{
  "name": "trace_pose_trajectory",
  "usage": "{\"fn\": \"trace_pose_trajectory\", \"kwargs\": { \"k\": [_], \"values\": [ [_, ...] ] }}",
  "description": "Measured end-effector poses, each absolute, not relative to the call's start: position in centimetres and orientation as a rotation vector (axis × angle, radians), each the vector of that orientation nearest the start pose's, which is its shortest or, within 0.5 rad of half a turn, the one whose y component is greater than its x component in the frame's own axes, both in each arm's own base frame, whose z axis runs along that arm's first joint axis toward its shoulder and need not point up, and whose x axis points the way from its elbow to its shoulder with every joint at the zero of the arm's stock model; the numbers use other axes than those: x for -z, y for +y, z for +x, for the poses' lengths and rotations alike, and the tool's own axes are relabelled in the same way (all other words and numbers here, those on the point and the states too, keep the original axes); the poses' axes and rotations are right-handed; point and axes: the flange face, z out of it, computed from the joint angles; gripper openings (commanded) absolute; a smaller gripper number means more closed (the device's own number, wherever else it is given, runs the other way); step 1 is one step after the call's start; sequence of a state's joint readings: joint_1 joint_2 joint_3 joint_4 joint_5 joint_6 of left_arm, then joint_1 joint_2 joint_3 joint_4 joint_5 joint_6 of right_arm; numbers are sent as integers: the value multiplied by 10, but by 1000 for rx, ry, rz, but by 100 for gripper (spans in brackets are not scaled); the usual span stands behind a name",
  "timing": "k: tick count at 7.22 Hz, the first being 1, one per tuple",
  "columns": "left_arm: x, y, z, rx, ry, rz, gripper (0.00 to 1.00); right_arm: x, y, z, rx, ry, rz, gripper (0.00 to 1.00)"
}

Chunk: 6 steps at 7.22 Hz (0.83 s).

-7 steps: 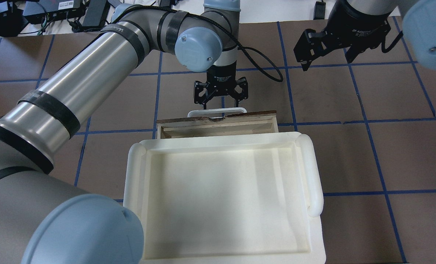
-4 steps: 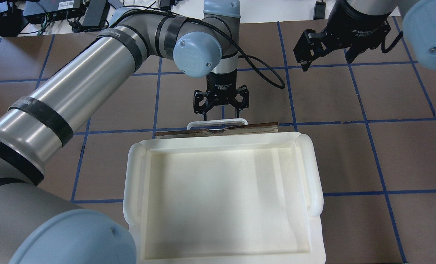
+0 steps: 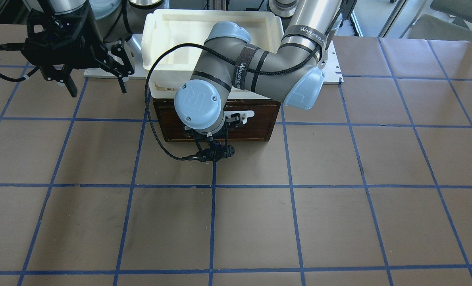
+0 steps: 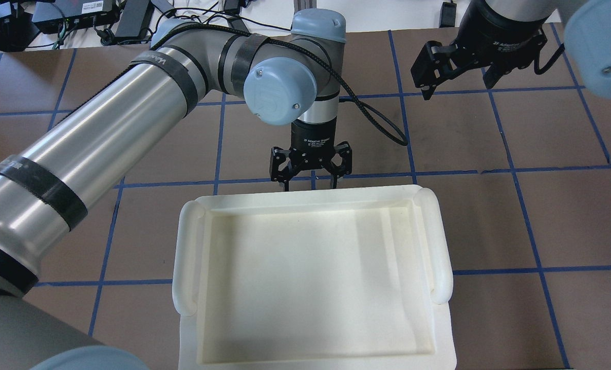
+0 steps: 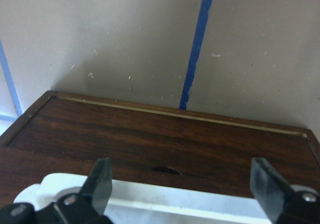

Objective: Put scissors in drawer and close it
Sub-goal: 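Push the drawer front with the left gripper to slide it shut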

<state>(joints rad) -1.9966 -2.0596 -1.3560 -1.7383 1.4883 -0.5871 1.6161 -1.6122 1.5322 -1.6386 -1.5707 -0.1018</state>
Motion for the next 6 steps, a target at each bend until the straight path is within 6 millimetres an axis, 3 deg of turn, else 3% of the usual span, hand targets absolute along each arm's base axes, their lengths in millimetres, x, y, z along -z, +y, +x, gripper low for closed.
{"fn": "trace_pose_trajectory", "kwargs": {
  "k": [3,4,6],
  "values": [
    [-320,-496,-384,-631,2926,-274,100,-535,-480,156,230,3124,-231,100],
    [-334,-497,-381,-601,2950,-268,100,-535,-480,156,231,3123,-230,100],
    [-382,-489,-375,-498,3013,-256,100,-536,-480,157,235,3120,-232,100]
  ]
}}
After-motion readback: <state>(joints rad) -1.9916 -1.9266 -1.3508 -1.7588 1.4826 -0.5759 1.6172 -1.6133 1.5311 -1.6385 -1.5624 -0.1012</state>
